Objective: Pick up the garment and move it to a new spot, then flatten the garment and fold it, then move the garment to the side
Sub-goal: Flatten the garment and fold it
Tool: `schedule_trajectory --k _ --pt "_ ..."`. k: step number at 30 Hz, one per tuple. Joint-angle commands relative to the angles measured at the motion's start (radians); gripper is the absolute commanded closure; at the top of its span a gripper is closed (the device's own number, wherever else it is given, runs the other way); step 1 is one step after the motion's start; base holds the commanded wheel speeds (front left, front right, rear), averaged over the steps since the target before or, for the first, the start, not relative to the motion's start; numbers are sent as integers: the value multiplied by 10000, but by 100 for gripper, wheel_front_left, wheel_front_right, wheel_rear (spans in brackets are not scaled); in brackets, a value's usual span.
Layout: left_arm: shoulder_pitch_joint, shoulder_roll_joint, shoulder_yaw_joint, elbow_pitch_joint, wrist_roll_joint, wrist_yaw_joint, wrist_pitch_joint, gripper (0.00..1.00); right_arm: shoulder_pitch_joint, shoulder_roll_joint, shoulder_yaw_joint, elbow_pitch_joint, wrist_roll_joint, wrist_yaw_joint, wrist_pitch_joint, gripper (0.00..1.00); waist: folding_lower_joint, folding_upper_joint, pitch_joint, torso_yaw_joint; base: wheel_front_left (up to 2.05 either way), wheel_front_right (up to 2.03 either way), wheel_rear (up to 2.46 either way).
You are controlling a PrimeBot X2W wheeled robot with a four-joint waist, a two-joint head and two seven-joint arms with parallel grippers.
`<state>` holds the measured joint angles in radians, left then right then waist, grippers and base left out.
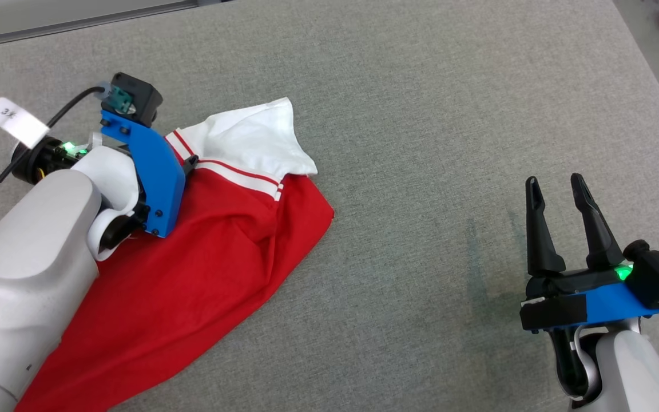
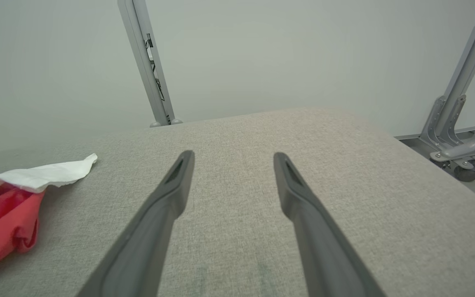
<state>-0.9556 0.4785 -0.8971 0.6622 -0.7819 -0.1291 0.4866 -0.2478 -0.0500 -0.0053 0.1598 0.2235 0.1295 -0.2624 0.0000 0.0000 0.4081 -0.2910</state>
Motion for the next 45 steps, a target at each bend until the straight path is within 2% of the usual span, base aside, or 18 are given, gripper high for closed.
schedule_trajectory --k 1,2,3,4,5,6,10,18,19,22,31,34,35,36,37,45 --pt "77 86 -361 222 -55 -8 372 0 -165 -7 16 12 -33 23 -36 0 0 0 -31 -31 0 0 0" --pt "115 71 -500 289 -163 -8 487 0 -155 -9 7 15 -49 23 -36 0 0 0 -48 -35 0 0 0" --pt "109 45 -591 334 -245 -8 565 17 -138 -9 -2 14 -58 23 -36 0 0 0 -66 -35 0 0 0" --pt "74 40 -644 404 -281 -10 560 66 -119 -7 -9 14 -71 23 -36 0 0 0 -81 -33 0 0 0" --pt "26 64 -682 514 -255 -8 465 96 -104 -9 -27 11 -82 23 -36 0 0 0 -94 -27 0 0 0" --pt "-23 67 -715 615 -200 -1 344 100 -89 -9 -35 2 -91 23 -36 0 0 0 -110 -20 0 0 0" --pt "-272 -39 -661 777 -295 -1 -297 100 21 -9 -105 -28 -133 23 -36 0 0 0 -232 86 0 0 0" --pt "-1165 31 -210 1031 72 96 -2625 100 160 -9 -237 -52 -237 24 -36 0 0 0 -441 452 0 0 0" --pt "-1165 31 -210 1031 72 96 -2625 100 160 -9 -237 -52 -237 24 -36 0 0 0 -441 452 0 0 0" --pt "-1411 142 0 1257 303 389 -3497 100 146 -9 -257 -49 -251 24 -36 0 0 0 -455 549 0 0 0" --pt "-1509 760 390 2318 896 1676 -5679 100 188 -9 -286 -113 -226 24 -35 0 0 0 -357 571 0 0 0" --pt "-1290 734 466 2614 898 1820 -6208 100 209 -9 -315 -138 -246 24 -35 0 0 0 -306 556 0 0 0" --pt "-1219 682 506 2698 829 1831 -6366 91 215 -9 -333 -144 -263 24 -35 0 0 0 -291 564 0 0 0" --pt "-1169 644 509 2784 828 1823 -6514 62 226 -7 -331 -148 -282 24 -37 0 0 0 -282 573 0 0 0" --pt "-1137 598 494 2844 838 1801 -6648 0 234 -7 -337 -157 -302 24 -37 0 0 0 -271 594 0 0 0" --pt "-772 162 1019 2772 626 1864 -7476 0 299 -9 -368 -71 -394 24 -37 0 0 0 -538 846 0 0 0"
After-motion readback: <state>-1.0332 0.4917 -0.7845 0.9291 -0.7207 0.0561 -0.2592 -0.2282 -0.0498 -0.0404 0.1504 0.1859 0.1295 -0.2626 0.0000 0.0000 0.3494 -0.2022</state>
